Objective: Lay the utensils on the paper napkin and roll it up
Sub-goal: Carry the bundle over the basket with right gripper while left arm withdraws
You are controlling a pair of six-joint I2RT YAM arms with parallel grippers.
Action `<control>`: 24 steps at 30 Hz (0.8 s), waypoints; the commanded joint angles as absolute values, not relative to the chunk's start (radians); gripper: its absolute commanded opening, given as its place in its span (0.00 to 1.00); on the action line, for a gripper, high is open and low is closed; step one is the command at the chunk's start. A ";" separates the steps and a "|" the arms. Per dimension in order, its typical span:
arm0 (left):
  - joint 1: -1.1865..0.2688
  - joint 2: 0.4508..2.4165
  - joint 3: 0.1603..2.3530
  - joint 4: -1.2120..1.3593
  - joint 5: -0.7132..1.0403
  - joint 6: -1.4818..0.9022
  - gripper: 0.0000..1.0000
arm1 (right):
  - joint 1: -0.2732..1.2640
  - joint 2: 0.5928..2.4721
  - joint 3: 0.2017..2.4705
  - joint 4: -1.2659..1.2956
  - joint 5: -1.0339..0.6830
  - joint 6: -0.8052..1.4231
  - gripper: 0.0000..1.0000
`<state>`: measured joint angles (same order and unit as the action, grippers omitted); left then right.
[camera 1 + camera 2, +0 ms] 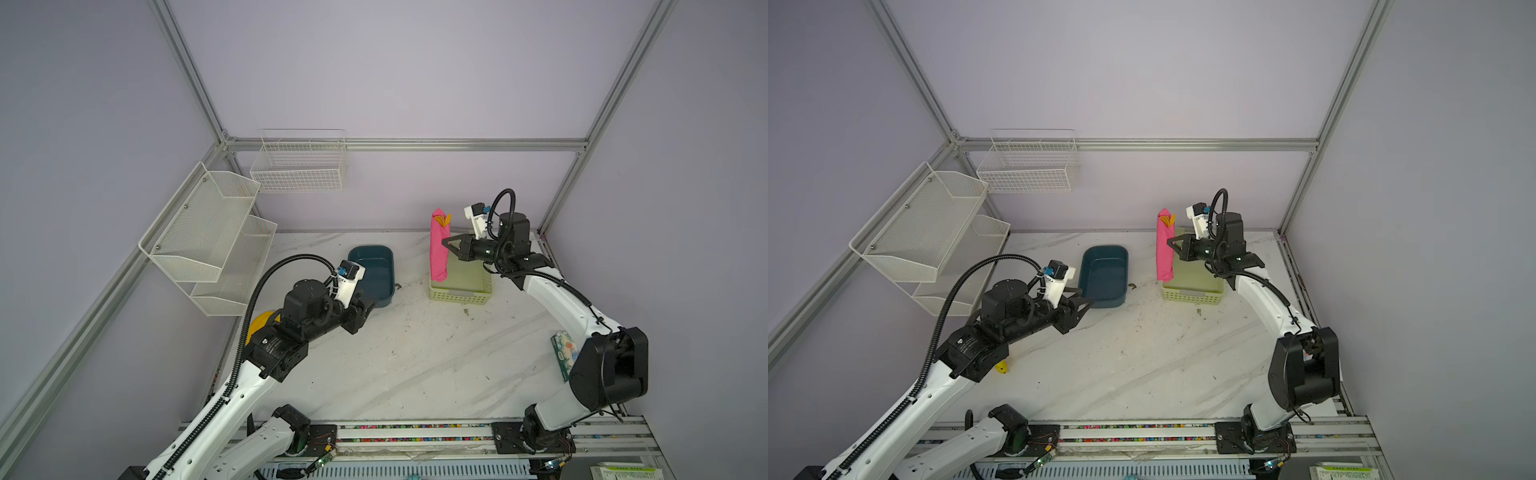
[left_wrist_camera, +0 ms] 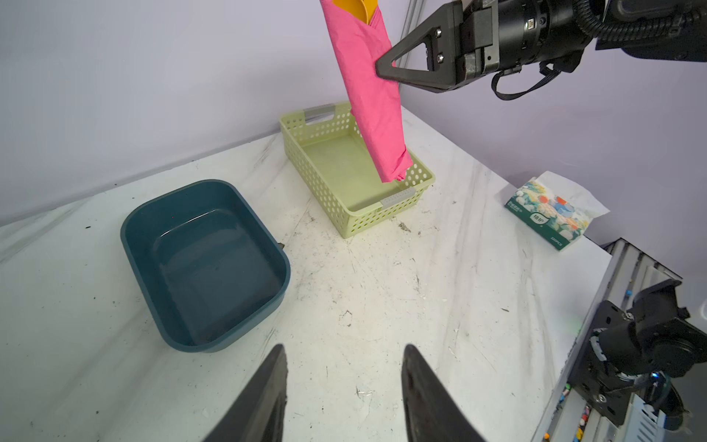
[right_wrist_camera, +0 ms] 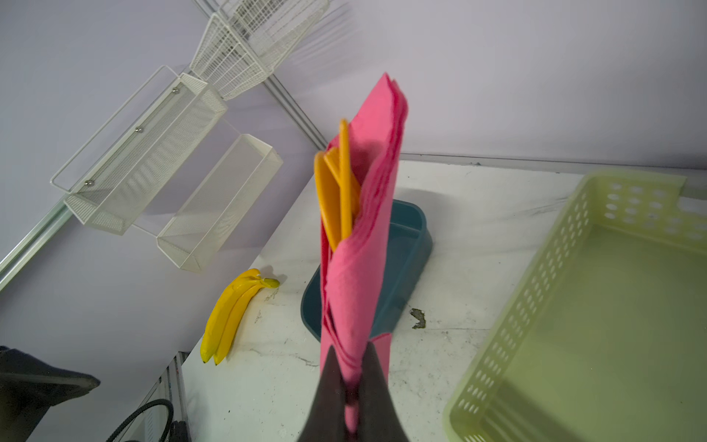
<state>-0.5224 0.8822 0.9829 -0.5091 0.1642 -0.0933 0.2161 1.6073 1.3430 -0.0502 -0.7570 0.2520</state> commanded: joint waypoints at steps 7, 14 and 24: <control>-0.492 0.898 0.874 -0.375 0.147 -0.058 0.50 | 0.109 1.856 1.477 -0.122 -0.841 0.242 0.00; -0.485 0.922 0.874 -0.363 0.213 -0.064 0.53 | 0.092 2.030 1.568 -0.148 -0.863 0.235 0.00; -0.485 0.948 0.882 -0.374 0.243 -0.066 0.55 | 0.091 2.216 1.656 -0.165 -0.892 0.255 0.00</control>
<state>-0.4911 0.9524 0.9031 -0.4091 0.2123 -0.0837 0.0925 2.1933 1.6226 -0.1497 -0.8566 0.2581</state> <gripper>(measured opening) 0.546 0.086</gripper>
